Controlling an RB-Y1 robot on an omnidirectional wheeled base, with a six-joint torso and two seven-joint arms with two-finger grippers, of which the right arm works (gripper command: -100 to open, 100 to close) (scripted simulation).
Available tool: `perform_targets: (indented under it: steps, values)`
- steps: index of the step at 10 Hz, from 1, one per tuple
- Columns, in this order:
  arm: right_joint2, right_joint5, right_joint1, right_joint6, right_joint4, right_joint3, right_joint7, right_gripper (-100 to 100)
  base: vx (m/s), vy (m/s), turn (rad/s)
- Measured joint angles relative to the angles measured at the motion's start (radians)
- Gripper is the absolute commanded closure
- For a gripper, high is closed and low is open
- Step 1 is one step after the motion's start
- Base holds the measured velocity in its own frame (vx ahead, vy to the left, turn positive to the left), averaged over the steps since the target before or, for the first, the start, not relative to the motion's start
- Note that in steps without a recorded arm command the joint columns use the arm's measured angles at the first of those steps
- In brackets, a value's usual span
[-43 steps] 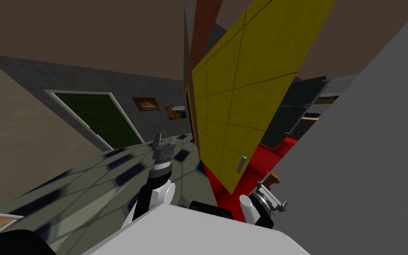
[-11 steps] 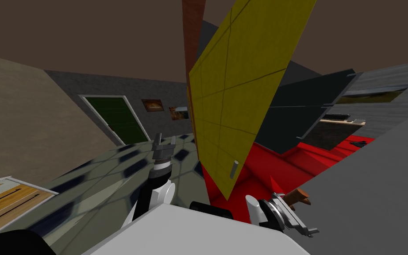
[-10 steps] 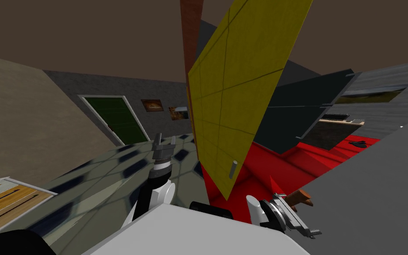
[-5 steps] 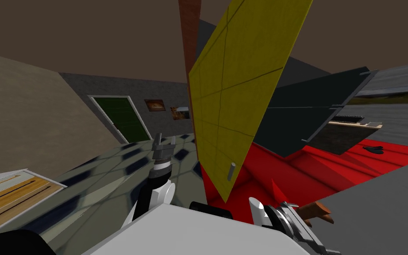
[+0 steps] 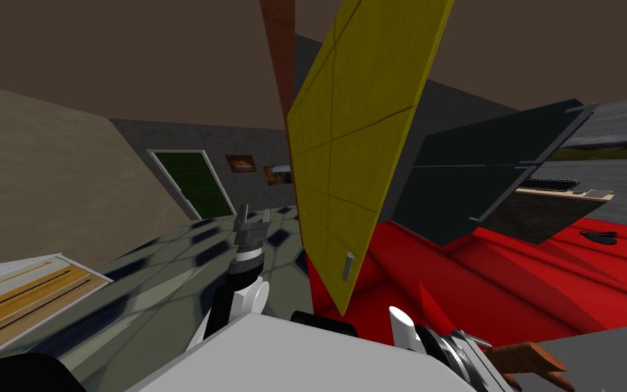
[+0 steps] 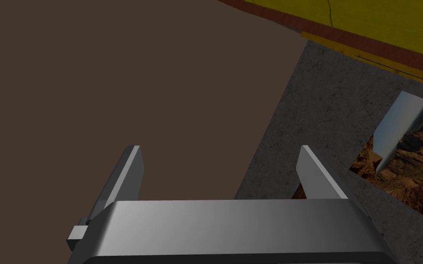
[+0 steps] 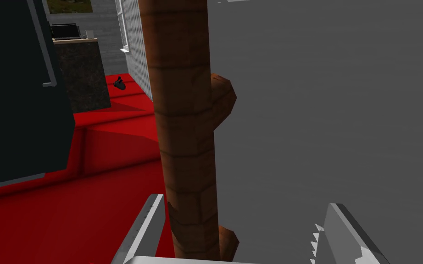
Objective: Push the door open
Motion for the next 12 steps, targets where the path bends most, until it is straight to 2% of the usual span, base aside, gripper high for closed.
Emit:
perform_targets:
  steps: [1,2,3,4,6,7,9,10,12]
  values:
    - [-0.003,-0.015,0.0,-0.011,0.008,-0.012,-0.002,100,0.025,-0.102,0.049]
    - [-0.006,-0.029,-0.021,-0.029,0.043,-0.026,-0.009,100,0.02,-0.065,0.046]
    - [0.0,-0.034,0.001,-0.037,0.005,-0.029,0.005,100,0.039,-0.08,0.086]
    - [-0.005,-0.051,-0.006,-0.049,0.029,-0.043,0.0,100,0.041,-0.117,0.091]
    - [-0.003,-0.084,0.009,-0.074,0.007,-0.068,0.017,100,0.041,-0.133,0.064]
    - [-0.01,-0.098,-0.006,-0.089,0.033,-0.081,0.012,100,0.033,-0.114,0.066]
    - [-0.015,-0.122,-0.005,-0.113,0.044,-0.102,0.006,100,0.044,-0.107,0.065]
    - [-0.008,-0.133,0.008,-0.129,0.019,-0.11,0.017,100,0.031,-0.084,0.064]
    - [-0.009,-0.15,0.003,-0.152,0.017,-0.123,0.034,100,0.016,-0.047,0.003]
